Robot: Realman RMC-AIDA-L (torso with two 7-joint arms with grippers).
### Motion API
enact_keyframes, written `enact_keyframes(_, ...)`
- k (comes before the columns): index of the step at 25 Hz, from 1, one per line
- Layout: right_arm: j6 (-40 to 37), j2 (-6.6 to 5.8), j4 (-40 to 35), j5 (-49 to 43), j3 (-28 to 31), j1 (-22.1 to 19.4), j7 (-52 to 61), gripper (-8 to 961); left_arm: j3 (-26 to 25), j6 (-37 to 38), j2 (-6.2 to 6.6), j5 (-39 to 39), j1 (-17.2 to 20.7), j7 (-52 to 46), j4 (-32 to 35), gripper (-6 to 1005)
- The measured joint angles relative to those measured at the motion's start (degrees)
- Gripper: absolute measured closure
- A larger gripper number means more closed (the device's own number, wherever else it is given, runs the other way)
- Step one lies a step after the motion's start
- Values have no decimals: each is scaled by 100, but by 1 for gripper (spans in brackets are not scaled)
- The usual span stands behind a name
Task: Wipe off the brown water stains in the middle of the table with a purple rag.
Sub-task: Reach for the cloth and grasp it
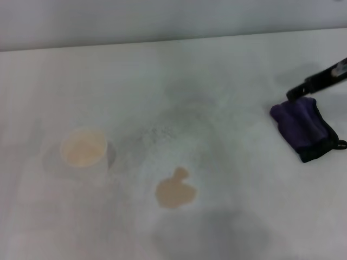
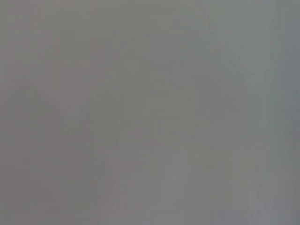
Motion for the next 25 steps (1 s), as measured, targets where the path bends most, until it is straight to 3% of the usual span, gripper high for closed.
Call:
enact_keyframes(7,-137,20,622,-732,-841,313,656,107,27,-202,-44,11,-63,19,14,122)
enact_keyframes(16,-462,26,1619,-1058,-941,604,712,115,50,-211,-49,26,-79,16,-25,122)
enact_keyframes(25,-514,31,1742,-1111,-1083,633,798,224,67,-250,-40,36,-70,28,1,123)
